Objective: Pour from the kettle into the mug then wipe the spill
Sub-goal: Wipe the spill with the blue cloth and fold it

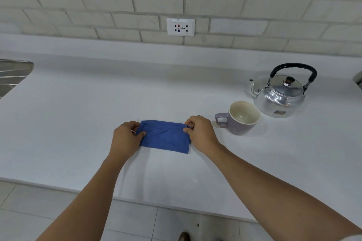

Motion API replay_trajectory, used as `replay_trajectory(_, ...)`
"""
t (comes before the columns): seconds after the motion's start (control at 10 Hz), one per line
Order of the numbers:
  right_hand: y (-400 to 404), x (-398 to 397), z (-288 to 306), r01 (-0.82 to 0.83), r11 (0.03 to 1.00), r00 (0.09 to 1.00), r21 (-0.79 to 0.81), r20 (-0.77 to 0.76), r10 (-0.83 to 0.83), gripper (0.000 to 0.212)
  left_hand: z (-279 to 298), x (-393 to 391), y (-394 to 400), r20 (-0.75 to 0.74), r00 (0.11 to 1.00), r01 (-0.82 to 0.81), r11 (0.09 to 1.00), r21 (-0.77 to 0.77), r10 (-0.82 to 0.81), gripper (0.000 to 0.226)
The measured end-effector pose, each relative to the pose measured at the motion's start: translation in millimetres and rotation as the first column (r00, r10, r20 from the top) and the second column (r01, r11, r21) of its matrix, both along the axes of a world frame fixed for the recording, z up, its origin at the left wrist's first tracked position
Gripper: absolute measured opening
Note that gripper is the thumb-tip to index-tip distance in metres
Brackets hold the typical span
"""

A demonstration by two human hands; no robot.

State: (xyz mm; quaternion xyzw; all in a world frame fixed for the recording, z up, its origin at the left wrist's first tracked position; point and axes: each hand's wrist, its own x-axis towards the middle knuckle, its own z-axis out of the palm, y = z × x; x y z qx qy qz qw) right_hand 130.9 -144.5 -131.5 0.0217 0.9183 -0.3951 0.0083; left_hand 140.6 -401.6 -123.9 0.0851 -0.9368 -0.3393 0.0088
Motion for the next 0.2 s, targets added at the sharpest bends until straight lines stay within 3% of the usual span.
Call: replay_trajectory(0.2,2.9,5.8,1.6,0.035,0.999,0.999,-0.011,-0.039,-0.035,0.012,2.7,-3.1,5.0,-0.071,0.997,0.029,0.999,-0.029,-0.031,0.040)
